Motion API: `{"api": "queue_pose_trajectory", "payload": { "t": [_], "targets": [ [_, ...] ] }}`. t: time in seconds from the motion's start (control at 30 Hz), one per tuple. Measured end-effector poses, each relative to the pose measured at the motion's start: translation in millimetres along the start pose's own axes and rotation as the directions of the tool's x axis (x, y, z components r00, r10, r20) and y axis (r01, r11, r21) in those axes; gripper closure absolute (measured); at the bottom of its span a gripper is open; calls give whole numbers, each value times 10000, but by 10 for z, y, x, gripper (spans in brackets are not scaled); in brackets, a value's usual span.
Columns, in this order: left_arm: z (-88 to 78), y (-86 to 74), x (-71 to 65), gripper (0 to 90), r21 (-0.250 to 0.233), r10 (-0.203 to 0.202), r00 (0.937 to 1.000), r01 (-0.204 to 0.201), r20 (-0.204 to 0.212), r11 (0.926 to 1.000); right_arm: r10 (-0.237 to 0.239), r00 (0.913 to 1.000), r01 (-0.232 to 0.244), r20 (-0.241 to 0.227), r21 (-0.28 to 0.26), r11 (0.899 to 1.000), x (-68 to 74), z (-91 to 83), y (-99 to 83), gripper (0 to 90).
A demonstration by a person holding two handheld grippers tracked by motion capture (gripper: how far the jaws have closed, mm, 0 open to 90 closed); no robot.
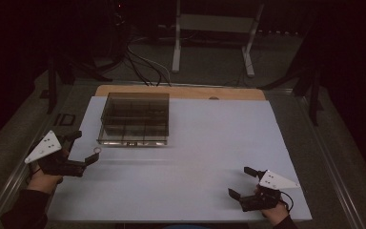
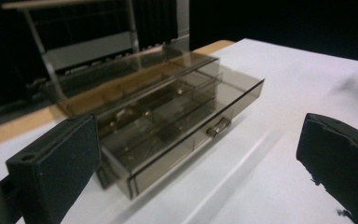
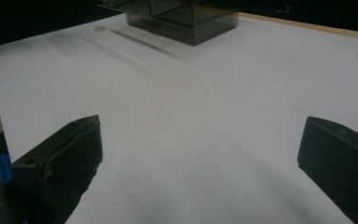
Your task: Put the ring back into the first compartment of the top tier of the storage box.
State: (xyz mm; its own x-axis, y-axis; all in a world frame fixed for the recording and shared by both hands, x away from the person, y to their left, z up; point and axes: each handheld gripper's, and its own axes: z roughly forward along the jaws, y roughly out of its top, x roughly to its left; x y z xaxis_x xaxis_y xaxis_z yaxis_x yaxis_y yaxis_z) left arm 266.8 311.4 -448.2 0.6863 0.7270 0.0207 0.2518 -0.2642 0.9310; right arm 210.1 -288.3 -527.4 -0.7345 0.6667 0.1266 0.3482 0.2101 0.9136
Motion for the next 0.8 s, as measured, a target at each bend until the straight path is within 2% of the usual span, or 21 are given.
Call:
{"api": "queue_pose_trajectory", "payload": {
  "t": [0.07,0.17,0.4,0.47,0.5,0.67,0.7,0.73,0.77,0.8],
  "targets": [
    [10,-48,24,11,73,-109,9989,112,-449,9999,19,10000,-19,-9,5,10000,-1,0,0,0],
    [29,-118,62,11,244,-253,9972,271,-709,9993,43,10000,-43,8,2,10000,-2,1,2,0],
    [86,-243,109,11,454,-454,9946,498,-935,9977,34,10000,-34,25,18,10000,-1,1,2,0],
    [105,-273,126,11,518,-655,9937,704,-908,9962,59,10000,-59,14,0,10000,-2,2,4,0],
    [127,-301,137,12,688,-694,9900,783,-1232,9946,70,10000,-70,19,-24,10000,-1,0,6,0],
    [155,-346,153,12,947,-763,9860,910,-1483,9913,78,10000,-78,19,-49,10000,-2,-4,7,0],
    [197,-401,174,12,1312,-847,9812,1083,-1733,9854,74,10000,-74,17,-38,10000,-2,-4,6,0],
    [204,-414,181,35,1355,-950,9772,1219,-1898,9832,62,10000,-62,21,-40,10000,-1,-3,6,0],
    [204,-414,181,73,1355,-950,9772,1219,-1898,9832,62,10000,-62,21,-40,10000,-1,-3,6,0],
    [208,-433,198,74,1237,-1134,9735,1397,-1988,9824,44,10000,-44,24,-22,10000,1,-1,6,0]
  ]
}}
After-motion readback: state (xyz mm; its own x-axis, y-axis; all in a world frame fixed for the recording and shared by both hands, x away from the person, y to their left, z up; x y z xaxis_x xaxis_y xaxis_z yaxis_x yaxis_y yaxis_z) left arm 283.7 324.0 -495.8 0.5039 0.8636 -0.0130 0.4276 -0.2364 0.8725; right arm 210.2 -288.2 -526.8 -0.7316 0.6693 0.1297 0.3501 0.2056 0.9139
